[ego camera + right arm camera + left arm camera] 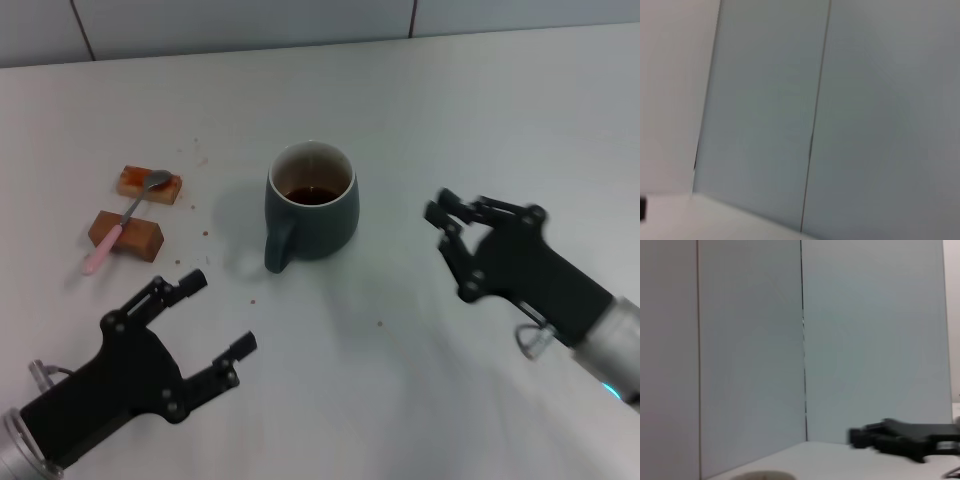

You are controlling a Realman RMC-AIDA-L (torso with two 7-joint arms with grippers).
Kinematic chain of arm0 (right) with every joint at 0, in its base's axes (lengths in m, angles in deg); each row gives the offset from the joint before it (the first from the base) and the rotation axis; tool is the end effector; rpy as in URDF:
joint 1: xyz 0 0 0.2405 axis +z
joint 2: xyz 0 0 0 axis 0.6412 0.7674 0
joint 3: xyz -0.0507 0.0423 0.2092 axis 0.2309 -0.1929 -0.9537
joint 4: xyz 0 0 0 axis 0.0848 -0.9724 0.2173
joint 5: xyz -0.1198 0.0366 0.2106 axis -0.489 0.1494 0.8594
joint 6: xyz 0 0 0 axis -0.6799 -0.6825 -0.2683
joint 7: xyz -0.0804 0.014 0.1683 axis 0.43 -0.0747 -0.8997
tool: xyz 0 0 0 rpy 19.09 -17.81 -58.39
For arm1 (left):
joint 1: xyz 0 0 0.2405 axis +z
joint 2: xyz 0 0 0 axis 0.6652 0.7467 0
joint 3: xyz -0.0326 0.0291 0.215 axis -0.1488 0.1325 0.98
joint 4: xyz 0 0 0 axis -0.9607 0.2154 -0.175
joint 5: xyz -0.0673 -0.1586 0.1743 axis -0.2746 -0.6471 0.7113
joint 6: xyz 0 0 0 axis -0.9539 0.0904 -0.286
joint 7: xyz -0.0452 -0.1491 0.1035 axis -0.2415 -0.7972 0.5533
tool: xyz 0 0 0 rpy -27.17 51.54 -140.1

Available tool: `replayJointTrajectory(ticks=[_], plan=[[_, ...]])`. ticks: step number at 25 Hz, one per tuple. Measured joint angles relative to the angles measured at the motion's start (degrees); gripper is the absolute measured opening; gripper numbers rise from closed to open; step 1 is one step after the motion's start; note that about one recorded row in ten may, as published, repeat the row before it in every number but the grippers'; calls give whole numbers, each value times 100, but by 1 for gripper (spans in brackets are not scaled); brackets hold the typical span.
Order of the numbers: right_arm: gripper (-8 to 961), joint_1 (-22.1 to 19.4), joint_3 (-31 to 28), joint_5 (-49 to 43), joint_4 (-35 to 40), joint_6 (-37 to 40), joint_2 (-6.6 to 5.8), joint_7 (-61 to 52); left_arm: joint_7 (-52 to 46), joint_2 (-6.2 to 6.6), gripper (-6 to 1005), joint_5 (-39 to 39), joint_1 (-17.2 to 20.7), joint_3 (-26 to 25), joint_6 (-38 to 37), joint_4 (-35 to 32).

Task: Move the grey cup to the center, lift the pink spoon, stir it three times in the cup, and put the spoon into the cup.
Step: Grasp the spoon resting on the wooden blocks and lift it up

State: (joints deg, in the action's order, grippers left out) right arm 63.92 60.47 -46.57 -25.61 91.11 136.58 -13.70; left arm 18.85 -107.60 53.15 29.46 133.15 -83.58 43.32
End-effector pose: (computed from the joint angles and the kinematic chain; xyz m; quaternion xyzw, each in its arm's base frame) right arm 0.2548 0.2828 -0.0994 -0.8433 0.0771 0.3524 0.3984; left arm -0.2795 0.2188 -0.0781 -0.8715 -0.0938 -0.3832 0.2913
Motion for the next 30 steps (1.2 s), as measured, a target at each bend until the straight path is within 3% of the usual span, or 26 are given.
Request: replayJointTrajectory(ticks=[6,10,17,22,25,30], plan=[[155,-536,193,-192,105,743,-6,-265,-35,-4,757,-620,-35,-66,40,88],[343,-586,221,-265,121,715,3,-270,-420,-8,755,-1260,-193,-317,21,520],[589,-605,210,-261,183,708,0,-273,-1740,3,752,-1377,-276,-1152,59,886],[725,-608,224,-284,294,692,1,-273,-3152,41,749,-1380,-185,-1507,469,948],[806,-610,226,-284,302,691,2,-271,-3519,42,748,-1380,-145,-1515,639,954],[838,-611,228,-285,341,674,2,-249,-4058,23,746,-1380,-93,-1566,826,970]])
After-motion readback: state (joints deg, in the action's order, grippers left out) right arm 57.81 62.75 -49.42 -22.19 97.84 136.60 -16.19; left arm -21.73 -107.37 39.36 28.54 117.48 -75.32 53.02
